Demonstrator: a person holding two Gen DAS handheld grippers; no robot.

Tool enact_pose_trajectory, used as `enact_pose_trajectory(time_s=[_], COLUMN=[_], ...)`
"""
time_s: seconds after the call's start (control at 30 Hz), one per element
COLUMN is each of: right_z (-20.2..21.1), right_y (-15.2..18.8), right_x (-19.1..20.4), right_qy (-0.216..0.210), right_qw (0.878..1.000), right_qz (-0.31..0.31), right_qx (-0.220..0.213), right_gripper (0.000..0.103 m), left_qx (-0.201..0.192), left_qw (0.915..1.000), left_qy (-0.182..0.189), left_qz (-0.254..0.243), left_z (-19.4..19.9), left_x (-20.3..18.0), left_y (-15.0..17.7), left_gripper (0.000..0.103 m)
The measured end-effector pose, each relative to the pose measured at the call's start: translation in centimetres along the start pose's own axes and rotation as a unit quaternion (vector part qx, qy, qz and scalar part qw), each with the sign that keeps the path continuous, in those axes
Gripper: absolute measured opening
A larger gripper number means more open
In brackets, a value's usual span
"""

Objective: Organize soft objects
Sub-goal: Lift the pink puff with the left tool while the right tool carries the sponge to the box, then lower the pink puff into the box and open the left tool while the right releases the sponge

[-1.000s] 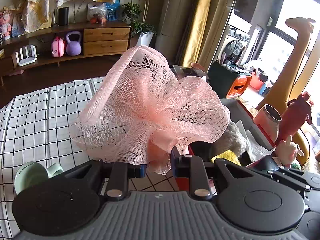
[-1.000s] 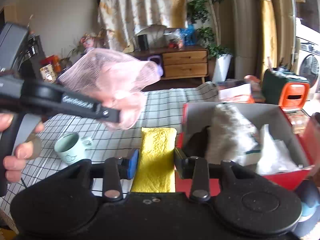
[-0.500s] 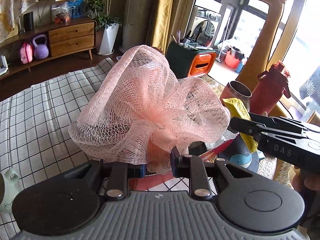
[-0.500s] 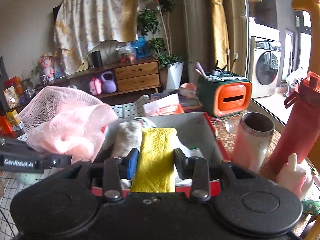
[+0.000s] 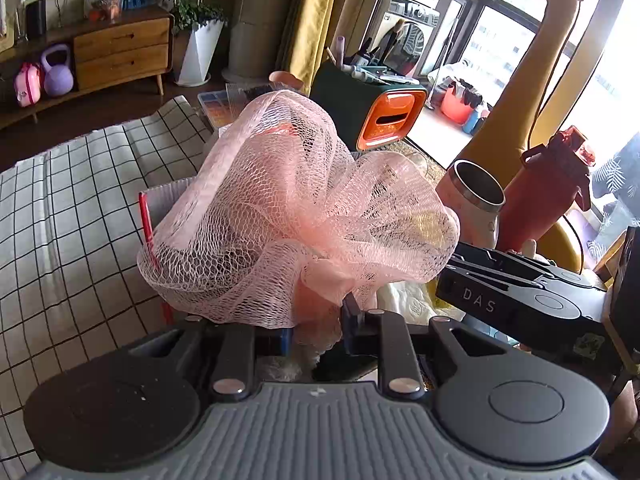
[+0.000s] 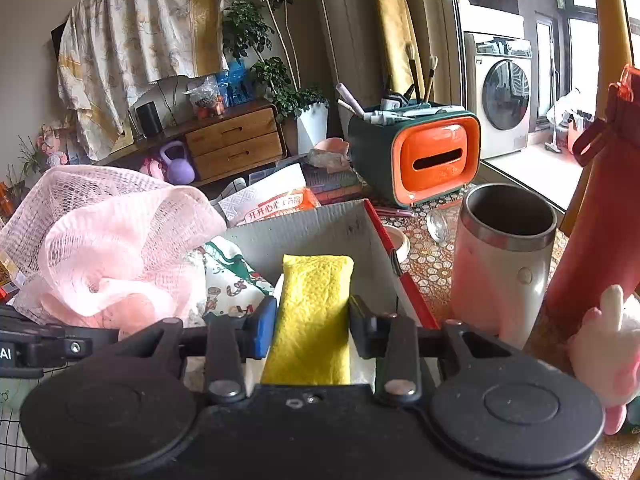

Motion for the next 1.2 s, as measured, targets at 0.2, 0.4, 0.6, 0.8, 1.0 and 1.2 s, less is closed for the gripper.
enact_pose_trajectory(time_s=[0.2,0.4,0.6,0.8,1.0,1.2], right_z=[-2.2,-3.5,-3.2,-2.0,-0.2,1.8], right_y=[1.2,2.2,2.5,1.7,1.9,2.0], right_x=[0.3,0.4,0.8,0.1,-0.8,-1.6], right_qy=[0.002,0.0,-0.005,-0.005,-0.003,0.004], right_qw=[1.0,1.0,0.999,1.0,1.0,1.0], right_qz=[0.005,0.01,0.02,0.016,0.01,0.012], right_qx=[0.014,0.027,0.026,0.018,0.021,0.015], right_gripper=[0.037,0.038,0.039,0.046,0.054,0.059], left_qx=[0.021,0.039,0.054,0.05,0.032,0.03], left_qw=[0.9994,0.9987,0.9978,0.998,0.9987,0.999], left_qy=[0.012,0.01,0.01,0.016,0.012,0.004], left_qz=[0.025,0.03,0.037,0.035,0.037,0.033], left_z=[-3.0,-5.1,-6.3,-5.6,-4.0,-2.4], left_x=[1.3,2.3,2.9,2.4,2.0,2.0], left_y=[-0.1,0.6,1.4,1.6,2.0,2.7], left_gripper=[0.023,0.023,0.023,0.031,0.068,0.072])
Point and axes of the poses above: each gripper's, at about its wrist camera, not at the fingertips, and z roughly against the way its jaws point, x to its left, y to its underside, the point moved 7 cm from there along -z, roughly the way its jaws point, and after that the axes turned 13 degrees about y, right-handed, at the moved point
